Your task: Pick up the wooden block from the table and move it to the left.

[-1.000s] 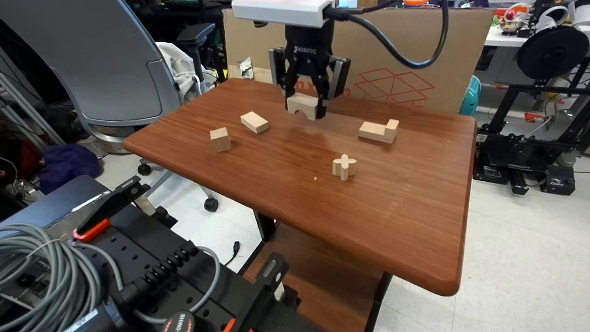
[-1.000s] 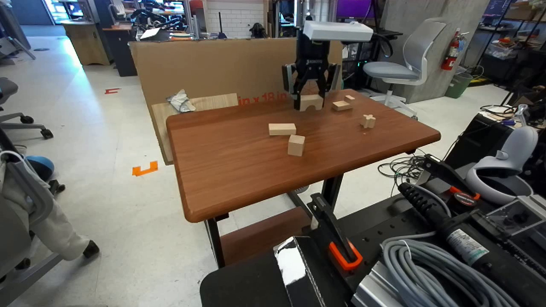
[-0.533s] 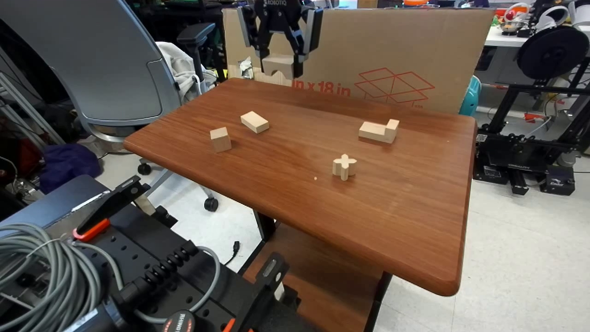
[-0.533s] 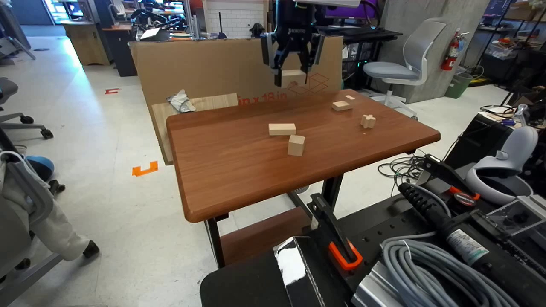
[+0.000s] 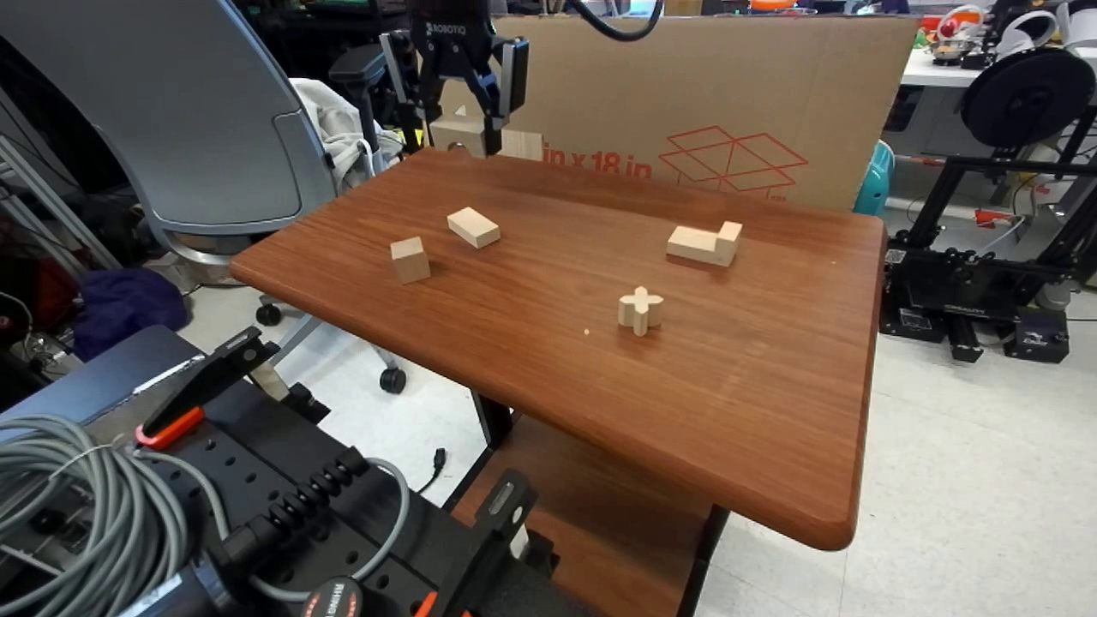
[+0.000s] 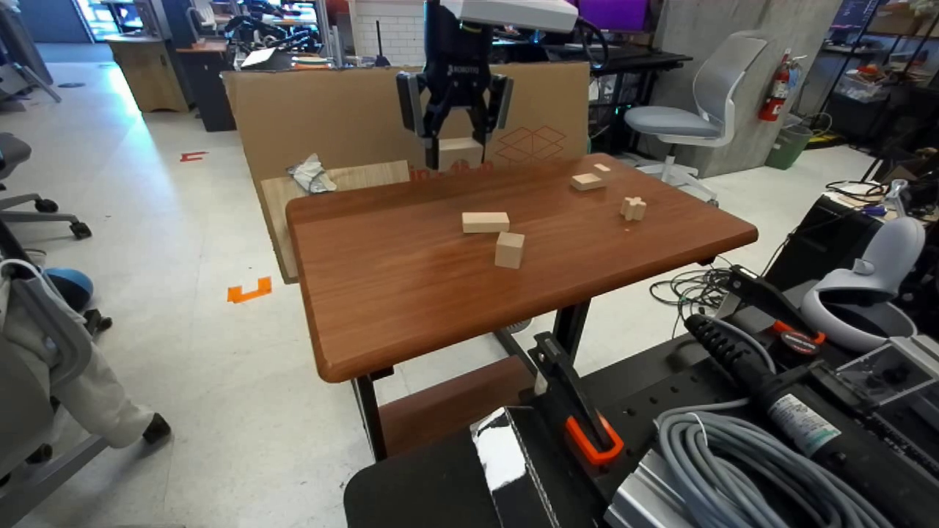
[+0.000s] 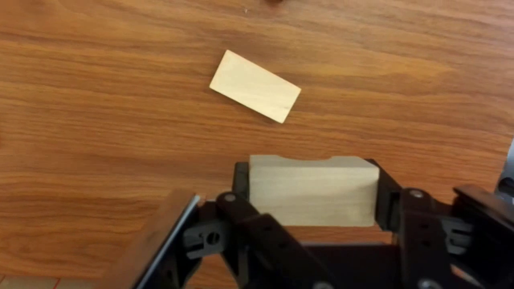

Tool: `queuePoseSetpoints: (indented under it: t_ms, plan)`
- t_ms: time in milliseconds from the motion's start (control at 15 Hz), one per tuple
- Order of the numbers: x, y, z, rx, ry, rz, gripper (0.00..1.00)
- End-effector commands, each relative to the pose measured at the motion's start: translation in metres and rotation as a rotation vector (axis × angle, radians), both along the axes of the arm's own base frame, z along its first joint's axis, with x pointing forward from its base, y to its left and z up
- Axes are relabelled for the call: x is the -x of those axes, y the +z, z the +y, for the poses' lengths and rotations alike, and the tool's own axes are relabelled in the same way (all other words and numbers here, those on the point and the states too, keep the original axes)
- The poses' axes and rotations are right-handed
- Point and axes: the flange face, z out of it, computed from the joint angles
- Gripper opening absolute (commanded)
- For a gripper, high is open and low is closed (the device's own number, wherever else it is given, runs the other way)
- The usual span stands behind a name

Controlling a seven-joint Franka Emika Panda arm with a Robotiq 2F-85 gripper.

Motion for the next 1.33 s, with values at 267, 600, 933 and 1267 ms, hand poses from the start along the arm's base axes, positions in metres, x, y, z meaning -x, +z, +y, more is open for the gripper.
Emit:
queuePoseSetpoints:
  t_ms: [267, 600, 933, 1267]
  plan:
    - [0.001, -0.04, 0.005, -0.021, 0.031, -0.023, 0.43]
    - [0.0, -0.064, 0.006, -0.023, 0.037, -0.019, 0.43]
    - [-0.003, -0.066, 0.006, -0.02, 0.045, -0.019, 0.43]
    - [-0.007, -0.065, 0.006, -0.008, 0.04, -0.028, 0.95]
